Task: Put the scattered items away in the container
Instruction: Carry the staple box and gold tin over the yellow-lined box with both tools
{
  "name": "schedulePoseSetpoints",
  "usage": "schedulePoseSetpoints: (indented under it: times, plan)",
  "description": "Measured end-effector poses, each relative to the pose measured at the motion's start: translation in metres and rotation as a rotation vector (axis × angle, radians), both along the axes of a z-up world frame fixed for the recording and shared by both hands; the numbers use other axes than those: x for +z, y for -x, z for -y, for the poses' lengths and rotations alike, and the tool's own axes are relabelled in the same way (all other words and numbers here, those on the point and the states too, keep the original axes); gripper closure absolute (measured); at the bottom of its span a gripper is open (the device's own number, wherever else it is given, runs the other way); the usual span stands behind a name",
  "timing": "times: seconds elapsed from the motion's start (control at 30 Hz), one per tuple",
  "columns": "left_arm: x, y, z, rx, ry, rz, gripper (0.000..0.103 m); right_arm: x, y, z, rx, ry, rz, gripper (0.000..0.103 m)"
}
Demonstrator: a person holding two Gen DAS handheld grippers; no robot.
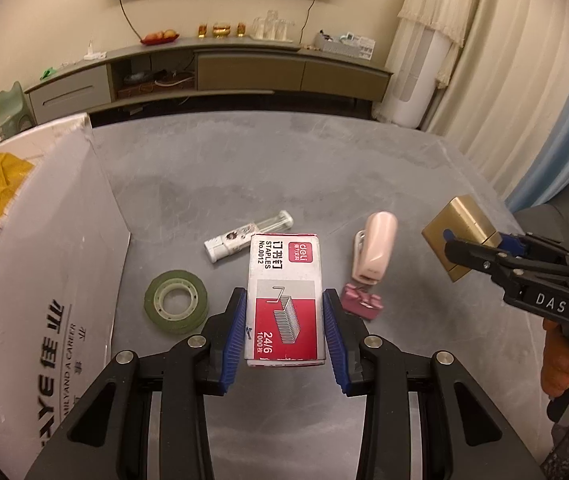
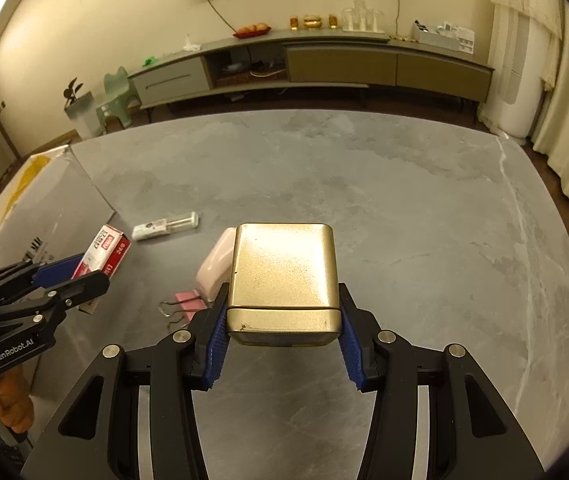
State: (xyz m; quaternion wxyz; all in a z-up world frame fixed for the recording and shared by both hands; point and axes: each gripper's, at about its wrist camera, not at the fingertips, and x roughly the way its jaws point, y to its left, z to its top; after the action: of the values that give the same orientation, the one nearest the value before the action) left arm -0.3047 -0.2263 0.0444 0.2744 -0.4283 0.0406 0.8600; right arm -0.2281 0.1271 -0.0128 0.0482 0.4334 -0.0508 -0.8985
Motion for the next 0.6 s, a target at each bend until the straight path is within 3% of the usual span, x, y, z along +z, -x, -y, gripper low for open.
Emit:
schedulePoseSetpoints:
  times: [0.6]
  plan:
    - [0.034,-0.022,0.015,-0.019,-0.056,-0.064,0.064,0.043,-0.034,0.038,0.035,0.003,-0.077,0.052]
